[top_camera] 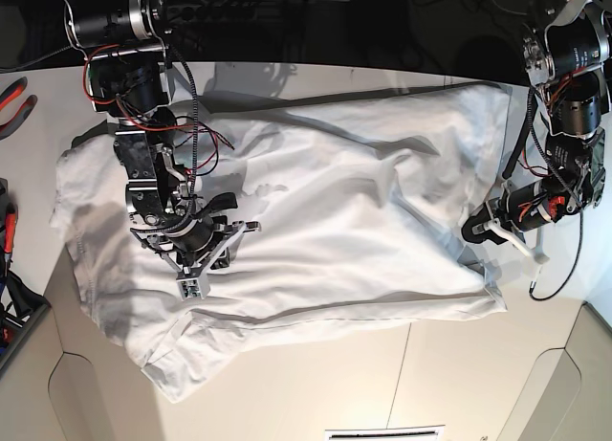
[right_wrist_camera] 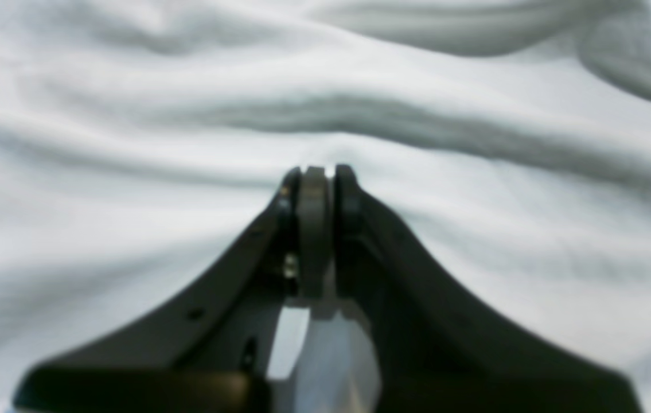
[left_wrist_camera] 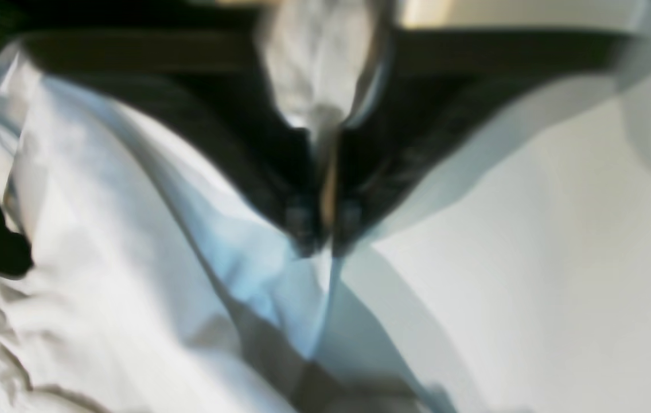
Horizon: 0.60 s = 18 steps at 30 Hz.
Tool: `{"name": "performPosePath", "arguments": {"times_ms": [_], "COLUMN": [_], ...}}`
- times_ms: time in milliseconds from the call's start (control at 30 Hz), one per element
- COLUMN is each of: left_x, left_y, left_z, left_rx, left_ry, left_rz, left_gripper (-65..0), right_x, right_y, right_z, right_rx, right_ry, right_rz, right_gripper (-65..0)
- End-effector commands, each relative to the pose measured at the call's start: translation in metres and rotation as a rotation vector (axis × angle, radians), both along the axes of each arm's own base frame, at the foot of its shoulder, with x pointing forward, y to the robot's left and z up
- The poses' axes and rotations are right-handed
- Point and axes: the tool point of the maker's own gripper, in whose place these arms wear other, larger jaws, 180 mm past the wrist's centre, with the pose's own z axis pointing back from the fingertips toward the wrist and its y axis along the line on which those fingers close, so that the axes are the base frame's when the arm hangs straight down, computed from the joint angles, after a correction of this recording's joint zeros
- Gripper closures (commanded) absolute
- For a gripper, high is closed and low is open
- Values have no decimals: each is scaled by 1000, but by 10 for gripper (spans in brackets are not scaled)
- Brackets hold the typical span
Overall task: Layout the t-shirt on the table in an organized manner, then fold the t-shirt properly
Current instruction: 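Pinch the shirt with both grippers and stretch it apart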
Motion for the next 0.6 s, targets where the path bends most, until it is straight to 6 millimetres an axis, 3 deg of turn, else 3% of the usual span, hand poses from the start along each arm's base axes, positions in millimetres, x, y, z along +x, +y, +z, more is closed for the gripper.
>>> {"name": "performPosePath", "arguments": {"times_ms": [0, 133, 267, 567], "left_x": [13, 13, 11, -20], "left_y": [4, 9, 27, 67], "left_z": [18, 22, 28, 28], "left_rx": [-9, -26, -19, -92], "left_ry": [-57, -60, -70, -62], "left_rz": [-7, 3, 29, 176], "left_gripper": [0, 0, 0, 0], "right_x": [-9, -9, -8, -7], "right_y": [-9, -9, -17, -27], "right_z": [-11, -11, -11, -11], "right_rx": [-45, -45, -64, -85], "right_ry": [68, 69, 68, 66], "right_rz": [-9, -9, -54, -107], "right_gripper": [-19, -19, -19, -19]}}
